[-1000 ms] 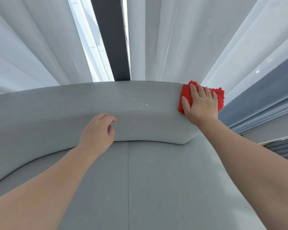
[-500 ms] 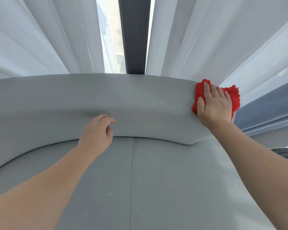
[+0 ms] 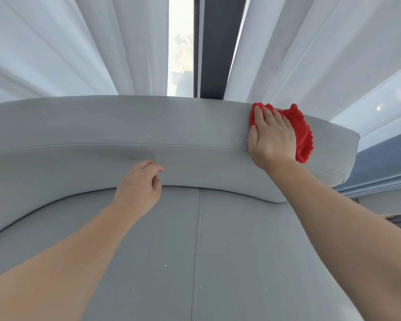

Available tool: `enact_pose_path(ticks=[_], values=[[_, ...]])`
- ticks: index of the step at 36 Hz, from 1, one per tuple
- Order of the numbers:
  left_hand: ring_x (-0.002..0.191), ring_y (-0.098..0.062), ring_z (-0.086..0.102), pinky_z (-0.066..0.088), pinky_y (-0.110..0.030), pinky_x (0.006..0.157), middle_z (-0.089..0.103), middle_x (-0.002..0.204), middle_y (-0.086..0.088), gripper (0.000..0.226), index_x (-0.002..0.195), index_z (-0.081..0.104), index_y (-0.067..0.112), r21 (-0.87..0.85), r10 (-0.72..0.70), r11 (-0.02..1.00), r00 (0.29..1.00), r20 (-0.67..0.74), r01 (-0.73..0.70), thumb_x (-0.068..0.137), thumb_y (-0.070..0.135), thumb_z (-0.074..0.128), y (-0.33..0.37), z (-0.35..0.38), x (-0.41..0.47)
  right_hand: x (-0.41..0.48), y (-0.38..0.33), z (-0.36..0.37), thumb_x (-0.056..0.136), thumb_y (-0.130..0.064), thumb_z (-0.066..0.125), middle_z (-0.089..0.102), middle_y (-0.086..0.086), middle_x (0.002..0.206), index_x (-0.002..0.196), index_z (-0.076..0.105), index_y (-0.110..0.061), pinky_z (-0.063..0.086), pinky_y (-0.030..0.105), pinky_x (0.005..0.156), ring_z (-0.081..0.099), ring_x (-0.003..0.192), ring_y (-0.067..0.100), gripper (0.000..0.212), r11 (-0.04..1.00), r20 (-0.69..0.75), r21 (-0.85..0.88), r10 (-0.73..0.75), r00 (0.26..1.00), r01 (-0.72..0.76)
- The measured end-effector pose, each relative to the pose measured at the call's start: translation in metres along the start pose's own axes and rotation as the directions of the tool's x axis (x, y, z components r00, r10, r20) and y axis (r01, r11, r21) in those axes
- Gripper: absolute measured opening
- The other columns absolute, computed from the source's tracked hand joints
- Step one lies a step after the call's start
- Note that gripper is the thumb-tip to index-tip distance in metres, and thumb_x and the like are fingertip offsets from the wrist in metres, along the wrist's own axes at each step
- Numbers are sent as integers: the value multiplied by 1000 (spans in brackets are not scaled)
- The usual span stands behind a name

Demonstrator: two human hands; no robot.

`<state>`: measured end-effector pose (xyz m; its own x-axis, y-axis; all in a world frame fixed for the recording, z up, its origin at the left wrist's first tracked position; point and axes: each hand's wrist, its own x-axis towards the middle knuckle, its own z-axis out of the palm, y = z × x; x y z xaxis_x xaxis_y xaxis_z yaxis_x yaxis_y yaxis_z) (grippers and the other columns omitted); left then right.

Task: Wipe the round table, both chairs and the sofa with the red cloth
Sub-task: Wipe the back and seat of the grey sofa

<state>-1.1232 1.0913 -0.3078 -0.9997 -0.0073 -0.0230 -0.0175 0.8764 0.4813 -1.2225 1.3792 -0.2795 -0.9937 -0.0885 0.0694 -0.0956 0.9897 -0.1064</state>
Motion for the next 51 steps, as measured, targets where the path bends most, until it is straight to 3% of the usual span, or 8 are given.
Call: enact_pose_path(ticks=[26,35,42,47,51], values=[[90,-23,56,43,-30,76,61,108,2,25,103,65,14,-23,-88,996,995,-52,87,85,2,53,-77,-35,-26,32,-125,17,97,-33,14,31,9,156,151,27,-10,18,41,119,26,144,27,60,988,54,-32,-151,987,153],[89,-27,57,38,-27,73,62,104,-2,26,103,66,11,-12,-114,993,991,-71,113,83,-1,54,-109,-50,-35,35,-142,19,93,-35,10,31,10,156,151,27,-11,20,44,118,28,142,31,65,991,61,-67,-109,992,113],[110,-35,52,45,-44,88,57,119,-13,39,113,61,6,70,-102,991,975,-199,117,75,-4,60,-128,-66,-31,41,-176,20,93,-33,14,34,12,154,150,31,-9,19,42,118,27,143,30,64,985,40,-37,-167,985,169],[116,-35,43,32,-39,100,53,123,-19,49,118,56,2,188,-27,979,964,-264,79,71,1,69,-158,-95,-9,46,-197,24,94,-33,15,37,14,152,148,33,-8,21,43,117,30,141,32,63,974,22,-39,-220,975,221],[116,-35,43,37,-44,99,52,125,-18,55,121,54,2,288,21,957,978,-208,40,73,18,76,-177,-119,8,46,-200,24,92,-34,14,38,16,151,148,35,-8,21,43,116,33,139,33,65,976,13,-43,-215,976,216]])
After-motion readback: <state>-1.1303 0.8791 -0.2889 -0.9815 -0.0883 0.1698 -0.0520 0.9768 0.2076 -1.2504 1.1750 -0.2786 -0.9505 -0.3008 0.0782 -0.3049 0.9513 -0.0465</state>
